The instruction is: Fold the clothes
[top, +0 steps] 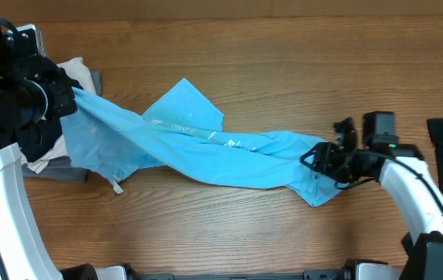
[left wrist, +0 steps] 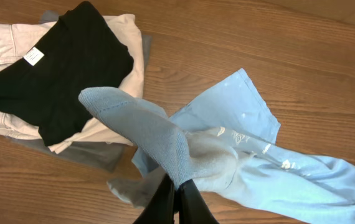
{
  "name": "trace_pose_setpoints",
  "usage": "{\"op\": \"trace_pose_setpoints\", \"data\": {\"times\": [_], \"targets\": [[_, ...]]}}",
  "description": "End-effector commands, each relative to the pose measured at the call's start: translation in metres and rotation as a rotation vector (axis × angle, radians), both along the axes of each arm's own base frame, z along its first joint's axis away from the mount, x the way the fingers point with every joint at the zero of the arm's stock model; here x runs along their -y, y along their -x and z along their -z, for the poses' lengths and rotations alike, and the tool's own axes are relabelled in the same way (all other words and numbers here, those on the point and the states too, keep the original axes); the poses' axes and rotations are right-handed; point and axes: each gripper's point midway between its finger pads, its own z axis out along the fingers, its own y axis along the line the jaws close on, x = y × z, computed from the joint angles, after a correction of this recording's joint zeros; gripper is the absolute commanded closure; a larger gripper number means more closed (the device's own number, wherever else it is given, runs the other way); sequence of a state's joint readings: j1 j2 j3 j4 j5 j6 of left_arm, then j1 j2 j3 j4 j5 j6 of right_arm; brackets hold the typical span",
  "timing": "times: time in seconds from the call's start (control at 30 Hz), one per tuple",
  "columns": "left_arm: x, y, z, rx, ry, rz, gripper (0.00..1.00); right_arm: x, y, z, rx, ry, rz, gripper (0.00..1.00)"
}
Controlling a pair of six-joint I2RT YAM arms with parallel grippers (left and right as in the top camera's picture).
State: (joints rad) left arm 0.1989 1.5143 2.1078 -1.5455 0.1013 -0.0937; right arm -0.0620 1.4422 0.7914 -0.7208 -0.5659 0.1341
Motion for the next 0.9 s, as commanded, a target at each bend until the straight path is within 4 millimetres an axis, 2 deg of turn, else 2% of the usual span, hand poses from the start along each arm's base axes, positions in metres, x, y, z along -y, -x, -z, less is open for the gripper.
{"op": "trace_pose_setpoints", "data": {"times": [0.0,0.13,0.23,0.3,0.37,0.5,0.53,0.6,0.63,0.7,0.73,0.83,0.87], "targets": [[-0.002,0.001,-0.001,0.005,-0.008,0.010,0.96,-0.012,0.005,0.009,0.005,0.016,-0.028,0.42],[-0.001,0.003,0.000,-0.004,-0.006,0.010,0.96,0.003,0.007,0.033,-0.042,0.157,0.051,0.44],[0.001,0.003,0.000,-0.002,0.003,0.017,0.96,0.000,0.005,0.035,-0.042,0.138,0.043,0.45],[0.003,0.002,-0.001,0.001,0.014,0.025,0.96,-0.008,0.002,0.031,-0.023,0.093,0.029,0.49],[0.003,0.002,-0.001,0.001,0.013,0.025,0.96,-0.019,-0.002,0.023,0.005,0.025,0.003,0.57],[0.003,0.002,-0.001,0.002,0.013,0.025,0.96,-0.035,-0.012,0.002,0.085,-0.077,-0.050,0.63],[0.003,0.002,-0.001,0.003,0.013,0.025,0.96,-0.034,-0.015,-0.001,0.100,-0.072,-0.048,0.60],[0.003,0.002,-0.001,0.005,0.013,0.025,0.96,-0.027,-0.022,-0.004,0.121,-0.032,-0.032,0.33],[0.003,0.002,-0.001,0.003,0.013,0.025,0.96,-0.023,-0.025,-0.003,0.126,-0.004,-0.020,0.28],[0.004,0.002,-0.001,0.001,0.016,0.027,0.96,-0.016,-0.027,0.002,0.125,0.042,-0.003,0.27],[0.006,0.003,-0.001,0.002,0.027,0.035,0.96,-0.011,-0.026,0.006,0.115,0.072,0.008,0.29],[0.015,0.004,-0.003,0.010,0.062,0.070,0.96,-0.009,-0.016,0.017,0.068,0.094,0.007,0.58],[0.017,0.004,-0.004,0.014,0.069,0.075,0.96,-0.011,-0.010,0.023,0.036,0.093,0.007,0.61]]}}
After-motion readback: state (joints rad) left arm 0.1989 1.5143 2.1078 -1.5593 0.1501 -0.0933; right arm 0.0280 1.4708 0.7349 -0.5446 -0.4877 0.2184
